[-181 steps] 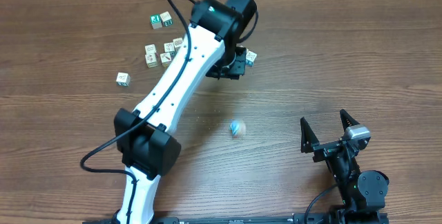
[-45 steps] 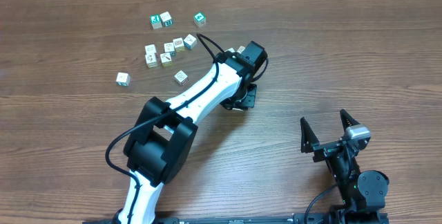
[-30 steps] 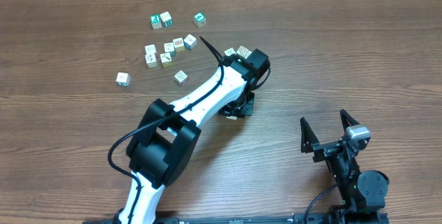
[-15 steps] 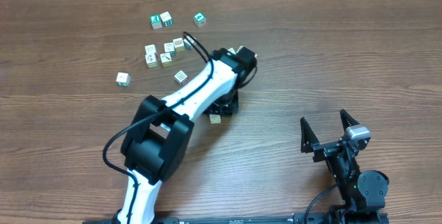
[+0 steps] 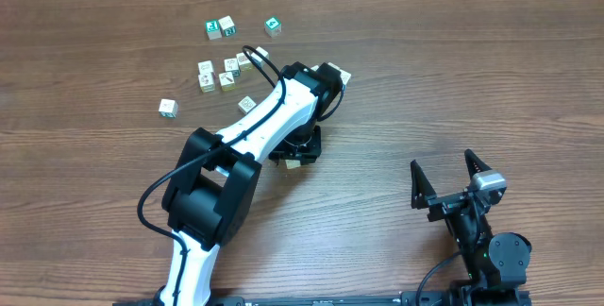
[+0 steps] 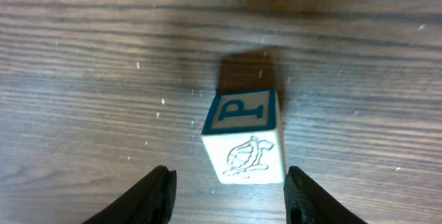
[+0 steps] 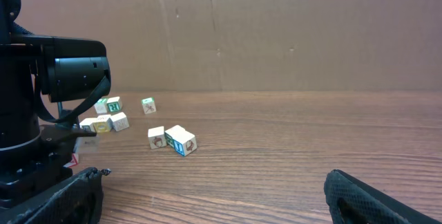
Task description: Form a tower
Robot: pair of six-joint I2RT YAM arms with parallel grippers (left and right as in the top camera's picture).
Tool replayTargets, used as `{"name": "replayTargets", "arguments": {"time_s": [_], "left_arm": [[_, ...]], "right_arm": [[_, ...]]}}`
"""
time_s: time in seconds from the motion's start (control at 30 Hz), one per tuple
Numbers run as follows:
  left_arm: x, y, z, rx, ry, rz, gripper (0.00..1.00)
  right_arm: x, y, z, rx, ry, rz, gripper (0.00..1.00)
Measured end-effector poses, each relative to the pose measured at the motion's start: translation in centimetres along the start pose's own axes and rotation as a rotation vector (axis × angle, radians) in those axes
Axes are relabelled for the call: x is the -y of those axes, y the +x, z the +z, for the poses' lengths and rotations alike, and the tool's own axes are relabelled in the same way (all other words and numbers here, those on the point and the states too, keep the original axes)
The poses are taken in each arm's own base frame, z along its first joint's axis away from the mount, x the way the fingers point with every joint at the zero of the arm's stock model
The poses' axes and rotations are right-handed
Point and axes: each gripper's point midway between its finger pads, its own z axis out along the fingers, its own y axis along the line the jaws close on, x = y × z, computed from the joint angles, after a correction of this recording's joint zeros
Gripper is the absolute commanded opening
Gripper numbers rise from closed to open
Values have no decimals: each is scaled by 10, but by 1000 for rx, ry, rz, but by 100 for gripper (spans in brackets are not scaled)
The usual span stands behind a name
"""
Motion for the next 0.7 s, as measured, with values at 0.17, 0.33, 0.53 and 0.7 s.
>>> {"name": "replayTargets", "arguments": {"time_s": [0.17, 0.33, 0.53, 0.7], "left_arm": [[5, -5, 0, 22, 14, 9, 39], [7, -4, 0, 27, 16, 15, 40], [7, -4, 2, 24, 14, 17, 40], [6, 0, 11, 14, 6, 37, 40]], "right_arm": [[0, 0, 0, 0, 0, 0, 100], [0, 0, 0, -1, 0, 0, 100], [0, 0, 0, 0, 0, 0, 100], [0, 0, 0, -1, 0, 0, 100]]}}
